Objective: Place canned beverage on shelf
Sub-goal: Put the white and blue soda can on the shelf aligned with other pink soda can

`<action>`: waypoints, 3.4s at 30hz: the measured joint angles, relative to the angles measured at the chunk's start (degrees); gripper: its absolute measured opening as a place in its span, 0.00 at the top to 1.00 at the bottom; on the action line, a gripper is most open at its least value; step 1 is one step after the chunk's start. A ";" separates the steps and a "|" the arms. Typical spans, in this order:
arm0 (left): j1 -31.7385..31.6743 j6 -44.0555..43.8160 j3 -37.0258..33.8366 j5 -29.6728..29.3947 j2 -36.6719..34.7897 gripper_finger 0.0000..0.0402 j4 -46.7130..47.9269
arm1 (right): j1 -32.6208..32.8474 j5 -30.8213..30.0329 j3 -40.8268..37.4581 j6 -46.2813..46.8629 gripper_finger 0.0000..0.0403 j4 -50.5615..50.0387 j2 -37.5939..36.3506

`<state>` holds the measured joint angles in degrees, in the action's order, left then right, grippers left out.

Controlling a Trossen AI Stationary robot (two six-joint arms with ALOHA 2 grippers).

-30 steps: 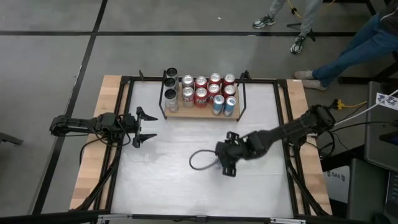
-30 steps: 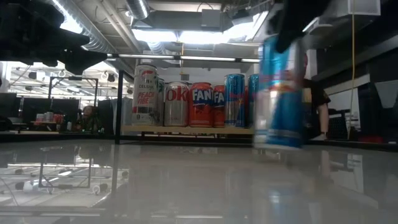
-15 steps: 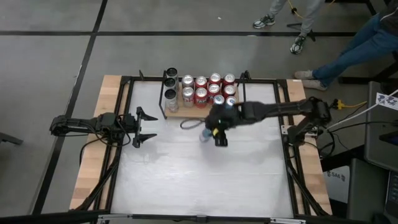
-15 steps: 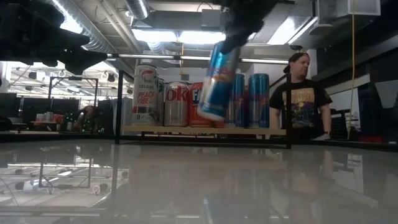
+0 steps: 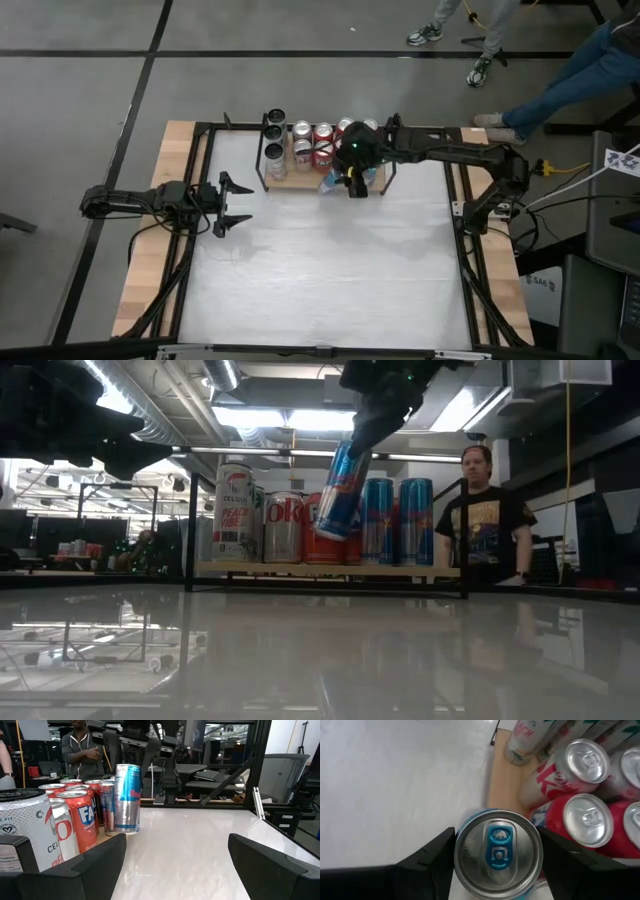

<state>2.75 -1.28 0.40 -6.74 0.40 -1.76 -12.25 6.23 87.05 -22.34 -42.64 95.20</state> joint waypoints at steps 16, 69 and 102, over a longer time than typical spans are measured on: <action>0.00 0.01 0.00 0.00 0.00 0.14 -0.18 | -1.03 -0.75 0.07 -9.79 0.42 2.88 5.31; -0.01 0.00 0.02 0.00 0.00 0.14 -0.37 | -3.52 -4.14 11.32 -11.60 0.42 -8.81 11.80; 0.01 0.00 0.00 0.00 0.00 0.14 -0.35 | -3.54 -4.12 11.26 -10.87 0.42 -7.99 11.89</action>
<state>2.76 -1.28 0.41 -6.74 0.41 -2.11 -15.79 2.11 98.30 -33.21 -50.63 107.09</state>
